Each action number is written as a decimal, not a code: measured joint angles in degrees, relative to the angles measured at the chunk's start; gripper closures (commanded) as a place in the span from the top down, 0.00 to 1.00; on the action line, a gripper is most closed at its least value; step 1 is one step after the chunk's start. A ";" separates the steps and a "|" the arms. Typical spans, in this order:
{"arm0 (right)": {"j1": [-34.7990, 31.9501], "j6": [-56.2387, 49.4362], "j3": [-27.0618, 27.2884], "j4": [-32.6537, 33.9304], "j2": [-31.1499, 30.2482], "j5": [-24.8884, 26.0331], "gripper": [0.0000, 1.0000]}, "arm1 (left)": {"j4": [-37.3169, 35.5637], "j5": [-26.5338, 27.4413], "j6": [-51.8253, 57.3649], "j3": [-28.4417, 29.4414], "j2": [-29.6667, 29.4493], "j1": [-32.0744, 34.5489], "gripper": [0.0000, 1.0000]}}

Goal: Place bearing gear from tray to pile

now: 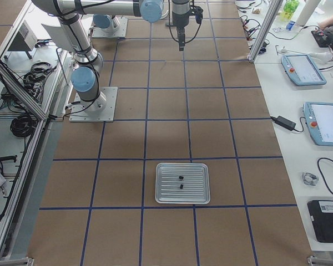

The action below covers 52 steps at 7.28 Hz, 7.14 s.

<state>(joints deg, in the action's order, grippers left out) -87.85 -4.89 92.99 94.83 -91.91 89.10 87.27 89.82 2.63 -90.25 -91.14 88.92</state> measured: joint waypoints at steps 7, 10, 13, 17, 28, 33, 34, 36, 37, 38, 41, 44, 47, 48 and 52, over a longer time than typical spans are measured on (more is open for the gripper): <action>-0.09 -0.04 -2.16 0.19 2.60 -0.11 1.00 | 0.00 0.00 0.00 -0.01 0.00 0.03 1.00; 4.90 -2.43 -2.27 0.17 4.00 0.43 1.00 | 0.00 0.00 0.00 -0.01 0.00 -0.02 1.00; 21.73 -21.95 -2.18 1.25 7.22 0.36 1.00 | 0.00 0.00 0.00 -0.02 0.00 -0.06 1.00; 39.90 -43.22 -2.13 11.97 16.31 0.30 1.00 | 0.00 0.02 0.00 -0.02 0.00 -0.04 1.00; 51.02 -43.84 -2.72 28.28 33.93 -0.06 0.81 | 0.00 0.25 0.00 -0.10 0.00 -0.06 1.00; 51.02 -43.52 -2.67 29.08 35.61 0.43 0.59 | 0.00 0.24 0.01 -0.10 0.00 -0.06 1.00; 51.02 -43.55 -2.67 29.53 35.96 0.40 0.59 | 0.00 0.21 0.00 -0.09 0.00 -0.06 1.00; 51.02 -43.70 -2.70 30.80 36.83 0.43 0.39 | 0.00 0.18 0.00 -0.03 0.00 -0.06 1.00; 51.02 -43.76 -2.68 31.04 36.96 0.48 0.27 | 0.00 0.18 0.01 -0.02 0.00 -0.06 1.00; 51.02 -43.77 -2.66 31.12 36.97 0.52 0.17 | 0.00 0.18 0.00 -0.02 0.00 -0.06 1.00; 51.02 -44.02 -2.40 30.99 36.70 0.67 0.00 | 0.00 0.18 0.00 -0.01 0.00 -0.06 1.00; 50.50 -44.26 -2.12 29.79 33.99 2.19 0.00 | 0.00 0.17 0.00 -0.02 0.00 -0.13 1.00; 43.80 -40.81 -0.06 27.54 27.98 2.60 0.00 | 0.00 0.25 0.01 -0.01 0.03 -0.15 1.00; 40.12 -37.51 0.46 25.97 26.32 2.63 0.00 | 0.00 0.26 0.00 -0.02 0.02 -0.15 1.00; 19.90 -13.55 3.06 20.91 20.69 2.50 0.00 | 0.00 0.37 0.00 -0.07 0.00 -0.15 1.00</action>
<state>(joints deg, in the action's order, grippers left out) -67.95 -18.43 96.05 115.73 -71.22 91.60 87.28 90.19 2.64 -90.32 -91.15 88.77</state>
